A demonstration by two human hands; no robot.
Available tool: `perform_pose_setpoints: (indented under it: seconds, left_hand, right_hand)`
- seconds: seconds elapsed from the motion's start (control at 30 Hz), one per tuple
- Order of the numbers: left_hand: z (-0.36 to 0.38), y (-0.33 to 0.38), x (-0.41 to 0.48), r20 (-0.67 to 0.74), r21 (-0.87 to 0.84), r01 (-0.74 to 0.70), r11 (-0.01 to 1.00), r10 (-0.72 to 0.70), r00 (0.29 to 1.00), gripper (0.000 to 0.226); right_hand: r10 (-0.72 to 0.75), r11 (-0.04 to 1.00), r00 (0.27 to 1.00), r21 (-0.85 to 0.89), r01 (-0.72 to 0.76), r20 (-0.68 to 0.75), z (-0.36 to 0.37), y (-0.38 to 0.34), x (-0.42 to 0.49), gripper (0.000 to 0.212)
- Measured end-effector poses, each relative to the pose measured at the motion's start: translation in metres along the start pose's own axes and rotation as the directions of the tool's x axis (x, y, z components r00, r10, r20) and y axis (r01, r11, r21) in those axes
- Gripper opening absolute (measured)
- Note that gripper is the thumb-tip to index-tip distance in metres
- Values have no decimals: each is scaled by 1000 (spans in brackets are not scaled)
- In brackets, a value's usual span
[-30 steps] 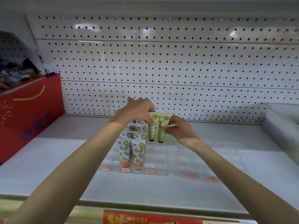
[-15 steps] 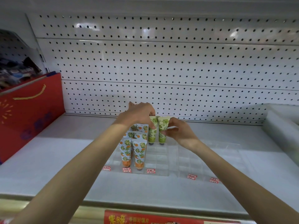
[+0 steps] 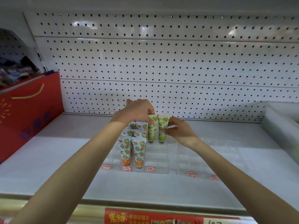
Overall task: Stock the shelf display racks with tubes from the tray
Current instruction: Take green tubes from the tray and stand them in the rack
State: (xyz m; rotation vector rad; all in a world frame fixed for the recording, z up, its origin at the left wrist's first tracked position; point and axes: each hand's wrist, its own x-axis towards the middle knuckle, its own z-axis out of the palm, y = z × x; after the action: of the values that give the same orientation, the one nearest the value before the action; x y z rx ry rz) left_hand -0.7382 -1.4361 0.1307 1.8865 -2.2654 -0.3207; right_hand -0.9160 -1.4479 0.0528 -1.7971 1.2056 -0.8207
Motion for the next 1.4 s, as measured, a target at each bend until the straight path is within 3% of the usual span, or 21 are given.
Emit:
perform_pose_setpoints:
  seconds: [0.63,0.8,0.9,0.97,1.03,1.17,1.27,1.4]
  left_hand:
    - [0,-2,-7,-40,-51,22,998,-24,999,31]
    - [-9,-5,-22,-118,-91,41,995,-52,992,36]
    - [-17,-6,-37,-214,-35,49,998,-56,975,48]
    - [-21,-4,-51,-232,92,80,993,-57,971,56]
    - [-23,-2,-65,-236,243,114,963,-55,970,61]
    - [-20,-3,-90,-267,382,182,906,-81,960,66]
    - [-13,0,-108,-303,395,187,900,-64,951,69]
    - [-3,12,-127,-366,388,113,915,41,930,72]
  right_hand:
    - [-20,999,1000,-29,20,24,-2,-4,-5,28]
    - [-38,998,999,-59,38,1,-9,-15,-11,22]
    - [-89,992,996,-96,86,-30,-17,-28,-17,33]
    - [-107,985,994,-139,102,-27,-22,-37,-23,41]
    - [-137,944,990,-306,121,-33,-28,-44,-29,49]
    - [-120,689,992,-721,66,-24,-37,-58,-45,60]
    - [-107,569,993,-822,24,-46,-41,-61,-66,64]
    - [-117,485,987,-874,-39,-109,-44,-59,-100,67]
